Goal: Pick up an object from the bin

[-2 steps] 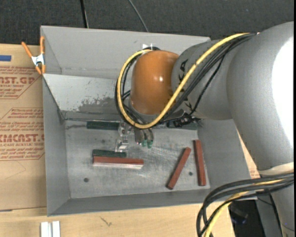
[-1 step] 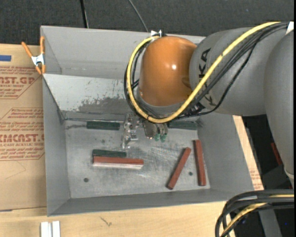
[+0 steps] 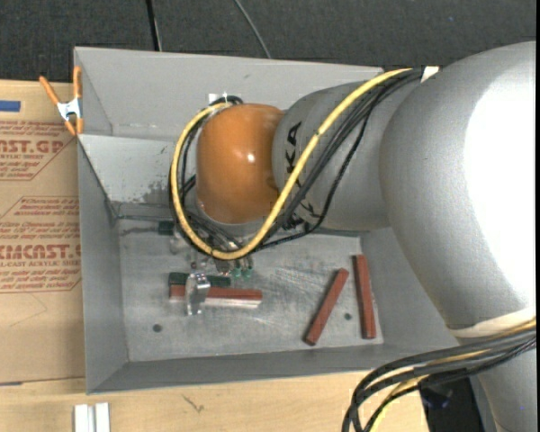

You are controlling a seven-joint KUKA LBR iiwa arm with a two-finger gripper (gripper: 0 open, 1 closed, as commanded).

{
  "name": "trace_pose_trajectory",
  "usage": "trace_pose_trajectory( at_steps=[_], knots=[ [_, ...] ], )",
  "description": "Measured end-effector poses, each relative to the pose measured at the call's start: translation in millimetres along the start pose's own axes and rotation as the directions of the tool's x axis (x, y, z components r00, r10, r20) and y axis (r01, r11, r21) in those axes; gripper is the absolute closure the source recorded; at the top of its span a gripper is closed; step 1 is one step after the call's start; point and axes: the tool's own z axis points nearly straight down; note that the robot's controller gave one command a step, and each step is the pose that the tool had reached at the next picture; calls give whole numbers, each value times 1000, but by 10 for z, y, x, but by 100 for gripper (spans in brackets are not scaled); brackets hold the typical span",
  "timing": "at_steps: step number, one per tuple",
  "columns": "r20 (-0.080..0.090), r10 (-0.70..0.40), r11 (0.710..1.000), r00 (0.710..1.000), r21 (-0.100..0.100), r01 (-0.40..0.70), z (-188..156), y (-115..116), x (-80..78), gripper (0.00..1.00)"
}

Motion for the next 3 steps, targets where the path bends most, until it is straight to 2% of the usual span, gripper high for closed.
trace_pose_trajectory(
  at_steps=[1,2,3],
  knots=[
    [6,3,1000,1000,0,-3,-45,-17,-16,0],
    [20,-94,996,995,-1,94,454,-140,-1,100],
    [20,-94,996,995,-1,94,454,-140,-1,100]
  ],
)
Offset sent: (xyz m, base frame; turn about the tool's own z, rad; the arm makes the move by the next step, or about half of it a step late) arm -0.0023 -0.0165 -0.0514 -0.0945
